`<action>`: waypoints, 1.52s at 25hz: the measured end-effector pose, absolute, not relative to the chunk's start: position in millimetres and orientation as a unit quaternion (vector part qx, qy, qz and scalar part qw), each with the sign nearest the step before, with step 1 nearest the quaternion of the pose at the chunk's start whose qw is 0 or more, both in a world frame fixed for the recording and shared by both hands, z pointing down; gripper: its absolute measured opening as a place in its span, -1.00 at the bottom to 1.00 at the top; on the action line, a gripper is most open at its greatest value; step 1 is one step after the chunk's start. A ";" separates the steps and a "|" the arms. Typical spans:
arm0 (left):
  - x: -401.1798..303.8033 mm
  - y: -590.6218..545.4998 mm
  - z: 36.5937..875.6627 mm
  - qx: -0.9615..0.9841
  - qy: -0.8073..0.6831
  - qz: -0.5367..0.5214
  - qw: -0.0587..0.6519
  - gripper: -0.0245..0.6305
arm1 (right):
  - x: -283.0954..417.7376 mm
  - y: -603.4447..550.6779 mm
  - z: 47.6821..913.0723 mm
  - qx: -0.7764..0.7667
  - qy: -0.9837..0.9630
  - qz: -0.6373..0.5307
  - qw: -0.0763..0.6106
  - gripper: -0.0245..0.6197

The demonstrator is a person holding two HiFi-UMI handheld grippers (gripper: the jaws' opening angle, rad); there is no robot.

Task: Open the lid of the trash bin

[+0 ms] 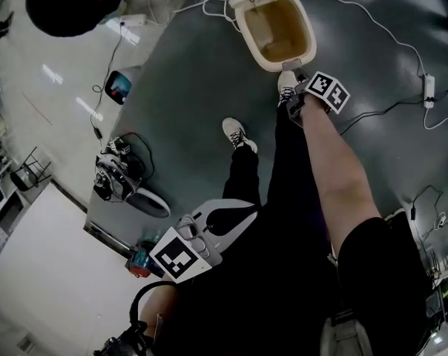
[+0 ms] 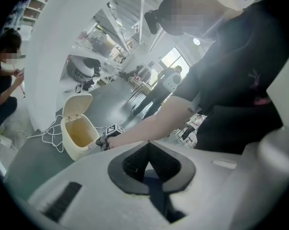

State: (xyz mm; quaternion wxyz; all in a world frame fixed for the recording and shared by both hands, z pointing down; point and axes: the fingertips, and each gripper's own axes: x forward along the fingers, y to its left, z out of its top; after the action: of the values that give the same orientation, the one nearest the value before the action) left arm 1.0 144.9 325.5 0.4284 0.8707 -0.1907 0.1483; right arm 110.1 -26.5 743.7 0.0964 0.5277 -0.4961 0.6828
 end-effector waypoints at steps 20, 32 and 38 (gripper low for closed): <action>-57.5 124.1 164.9 0.930 -0.214 0.018 0.299 -0.92 | 90.6 -64.0 348.0 0.441 -0.746 0.495 -0.061 -0.90; -59.9 124.2 112.5 0.951 -0.189 -0.029 0.243 -0.92 | 4.3 41.0 133.9 0.287 -0.909 0.302 -0.034 -0.90; -69.5 138.2 88.1 0.958 -0.182 -0.039 0.217 -0.92 | -24.3 98.9 76.8 0.257 -0.940 0.226 -0.018 -0.90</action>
State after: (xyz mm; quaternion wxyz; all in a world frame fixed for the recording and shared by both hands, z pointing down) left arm -69.5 138.2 88.1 0.2169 0.9582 -0.1822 -0.0392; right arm -24.3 98.9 76.8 -0.0184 0.2567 -0.9396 0.2256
